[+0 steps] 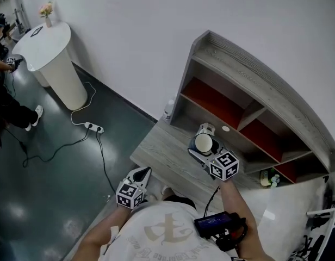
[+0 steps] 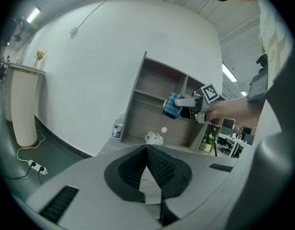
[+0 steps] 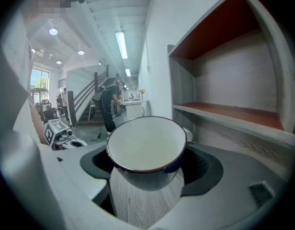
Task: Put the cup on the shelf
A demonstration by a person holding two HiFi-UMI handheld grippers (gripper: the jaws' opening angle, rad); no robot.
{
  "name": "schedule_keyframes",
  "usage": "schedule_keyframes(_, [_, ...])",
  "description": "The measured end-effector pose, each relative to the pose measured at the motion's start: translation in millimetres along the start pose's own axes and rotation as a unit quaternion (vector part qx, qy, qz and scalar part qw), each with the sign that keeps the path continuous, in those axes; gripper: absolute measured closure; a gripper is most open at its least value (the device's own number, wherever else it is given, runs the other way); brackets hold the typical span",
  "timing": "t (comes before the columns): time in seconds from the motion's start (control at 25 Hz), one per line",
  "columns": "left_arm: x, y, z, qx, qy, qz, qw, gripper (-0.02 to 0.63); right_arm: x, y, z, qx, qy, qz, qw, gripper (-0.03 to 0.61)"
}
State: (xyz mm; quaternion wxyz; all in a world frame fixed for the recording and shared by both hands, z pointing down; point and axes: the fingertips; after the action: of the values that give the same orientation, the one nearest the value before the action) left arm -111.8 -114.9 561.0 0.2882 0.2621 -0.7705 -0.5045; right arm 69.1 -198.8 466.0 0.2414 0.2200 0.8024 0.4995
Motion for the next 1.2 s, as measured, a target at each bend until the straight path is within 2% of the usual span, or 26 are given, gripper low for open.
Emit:
schedule_keyframes(0.28, [-5.9, -0.4, -2.8, 0.0, 0.007, -0.003, 1.0, 0.612, -5.3, -55.7, 4.8, -0.027, -0.007, 0.005, 1.0, 0.172])
schedule_keyframes(0.68, [-8.4, 1.3, -3.1, 0.003, 0.006, -0.001, 1.0, 0.612, -39.2, -117.4, 4.0, -0.05, 0.035, -0.001, 0.998, 0.172])
schedule_keyframes(0.88, [-7.2, 1.0, -3.0, 0.002, 0.002, 0.004, 1.0, 0.612, -64.0, -140.8, 3.0, -0.066, 0.076, 0.003, 0.995, 0.172])
schedule_keyframes(1.2, [-6.5, 4.3, -7.6, 0.006, -0.001, 0.008, 0.9999, 0.612, -109.4, -150.5, -5.7, -0.071, 0.14, -0.009, 0.988, 0.171])
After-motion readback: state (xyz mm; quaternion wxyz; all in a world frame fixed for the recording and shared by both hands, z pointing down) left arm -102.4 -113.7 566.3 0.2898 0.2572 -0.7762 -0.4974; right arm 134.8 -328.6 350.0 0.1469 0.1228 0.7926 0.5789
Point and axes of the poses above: the fingertips, and each gripper's own axes: z backward along the fingers, x to its left, y out of its underside, and after that the axes turned 6 degrees about -z, right-handed
